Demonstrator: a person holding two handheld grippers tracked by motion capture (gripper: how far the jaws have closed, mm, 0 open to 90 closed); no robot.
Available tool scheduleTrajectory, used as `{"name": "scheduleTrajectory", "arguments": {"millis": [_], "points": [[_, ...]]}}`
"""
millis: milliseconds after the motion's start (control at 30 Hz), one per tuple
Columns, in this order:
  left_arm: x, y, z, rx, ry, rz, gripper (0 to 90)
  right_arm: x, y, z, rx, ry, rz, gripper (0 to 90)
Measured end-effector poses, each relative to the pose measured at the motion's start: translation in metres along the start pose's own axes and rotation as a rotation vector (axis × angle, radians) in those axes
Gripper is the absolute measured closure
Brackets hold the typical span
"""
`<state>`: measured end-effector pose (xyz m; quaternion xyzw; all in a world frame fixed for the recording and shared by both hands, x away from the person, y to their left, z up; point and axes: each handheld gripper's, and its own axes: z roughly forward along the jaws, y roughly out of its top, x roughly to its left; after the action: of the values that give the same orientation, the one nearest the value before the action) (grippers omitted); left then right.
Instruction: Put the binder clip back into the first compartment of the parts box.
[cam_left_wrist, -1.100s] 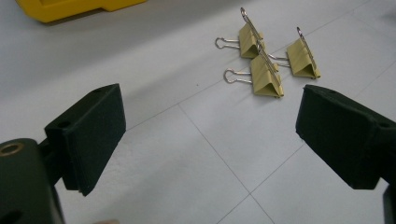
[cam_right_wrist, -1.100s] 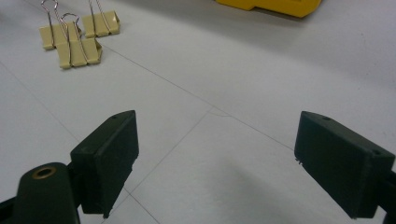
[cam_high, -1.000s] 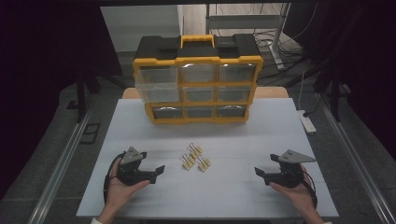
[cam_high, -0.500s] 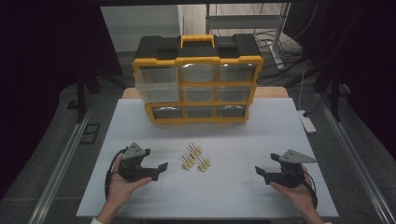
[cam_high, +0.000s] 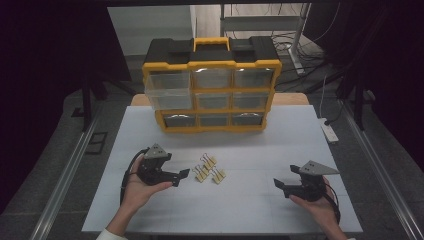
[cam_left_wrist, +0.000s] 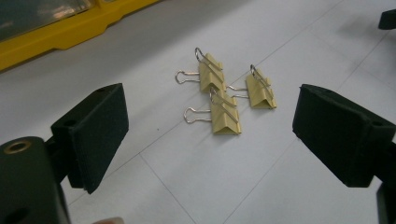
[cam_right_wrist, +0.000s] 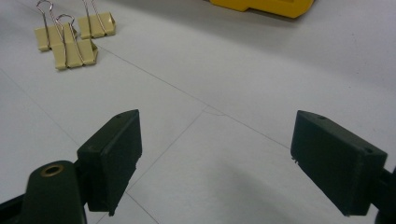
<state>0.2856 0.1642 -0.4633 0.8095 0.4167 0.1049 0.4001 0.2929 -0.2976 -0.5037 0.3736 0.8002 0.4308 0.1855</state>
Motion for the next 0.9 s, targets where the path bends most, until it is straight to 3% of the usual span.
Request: {"name": "scheduleTrajectory", "arguments": {"millis": [600, 667, 900], "points": [[0.003, 0.034, 0.038, 0.119, -0.07, -0.006, 12.8, -0.002, -0.004, -0.001, 0.026, -0.015, 0.015, 16.2], [0.003, 0.037, 0.04, 0.131, -0.079, 0.008, 12.9, -0.002, -0.004, -0.001, 0.027, -0.016, 0.014, 16.2], [0.002, 0.036, 0.051, 0.169, -0.072, 0.018, 14.8, -0.002, -0.004, -0.002, 0.019, -0.019, 0.008, 16.5]]}}
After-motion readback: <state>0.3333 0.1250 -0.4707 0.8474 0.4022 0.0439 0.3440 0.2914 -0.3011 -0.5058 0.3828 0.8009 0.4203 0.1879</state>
